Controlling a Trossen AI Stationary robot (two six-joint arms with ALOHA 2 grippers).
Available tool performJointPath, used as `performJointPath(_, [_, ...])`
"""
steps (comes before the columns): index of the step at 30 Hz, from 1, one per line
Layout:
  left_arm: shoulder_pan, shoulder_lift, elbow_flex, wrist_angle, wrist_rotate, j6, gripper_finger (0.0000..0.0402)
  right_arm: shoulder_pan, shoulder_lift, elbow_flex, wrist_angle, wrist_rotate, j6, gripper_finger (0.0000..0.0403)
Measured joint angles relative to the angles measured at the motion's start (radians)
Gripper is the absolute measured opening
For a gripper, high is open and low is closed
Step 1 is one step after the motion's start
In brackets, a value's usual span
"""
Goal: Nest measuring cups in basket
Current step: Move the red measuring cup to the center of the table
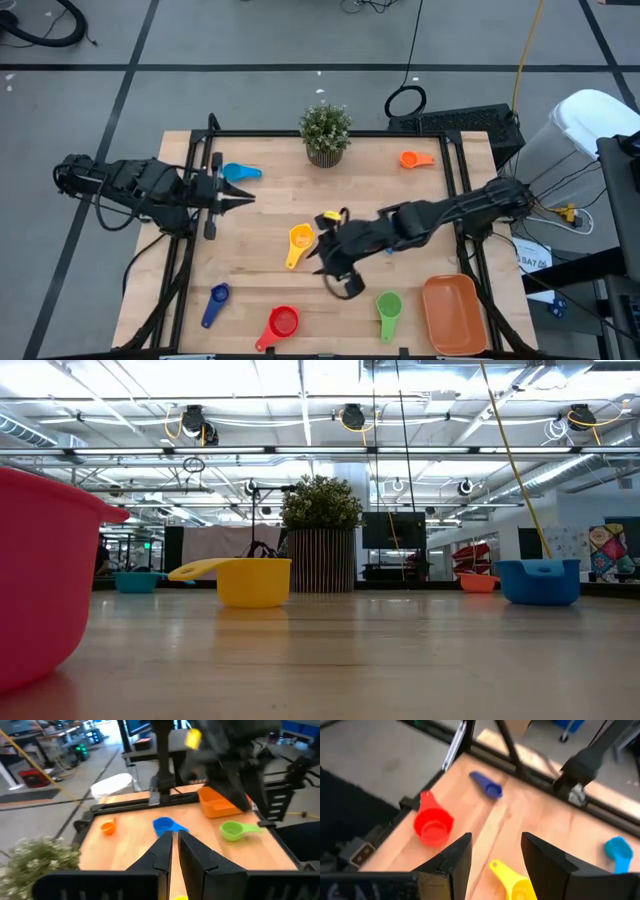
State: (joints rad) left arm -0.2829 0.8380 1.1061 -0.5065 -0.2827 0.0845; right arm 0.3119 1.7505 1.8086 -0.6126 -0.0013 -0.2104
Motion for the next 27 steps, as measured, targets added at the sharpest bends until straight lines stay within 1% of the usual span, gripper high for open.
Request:
performJointPath(8, [0.000, 0.000, 0.000, -0.012, -0.009, -0.050, 0.0035, 0.011, 0.116, 0.002, 0.003, -0.003, 0.016, 0.0165])
performJointPath(11, [0.002, 0.000, 0.000, -0.048, -0.043, -0.073, 0.0035, 0.024, 0.152, 0.002, 0.025, -0.003, 0.036, 0.0165])
performJointPath(15, [0.002, 0.000, -0.008, -0.069, -0.067, -0.119, 0.0035, 0.040, 0.188, 0.002, 0.095, -0.004, 0.109, 0.0165])
performJointPath(22, [0.002, 0.022, -0.009, -0.086, -0.063, -0.201, 0.0035, 0.100, 0.261, 0.002, 0.198, -0.002, 0.220, 0.0165])
performJointPath(27, [-0.007, 0.054, -0.009, -0.092, -0.058, -0.244, 0.0035, 0.146, 0.315, 0.002, 0.306, 0.004, 0.295, 0.0165])
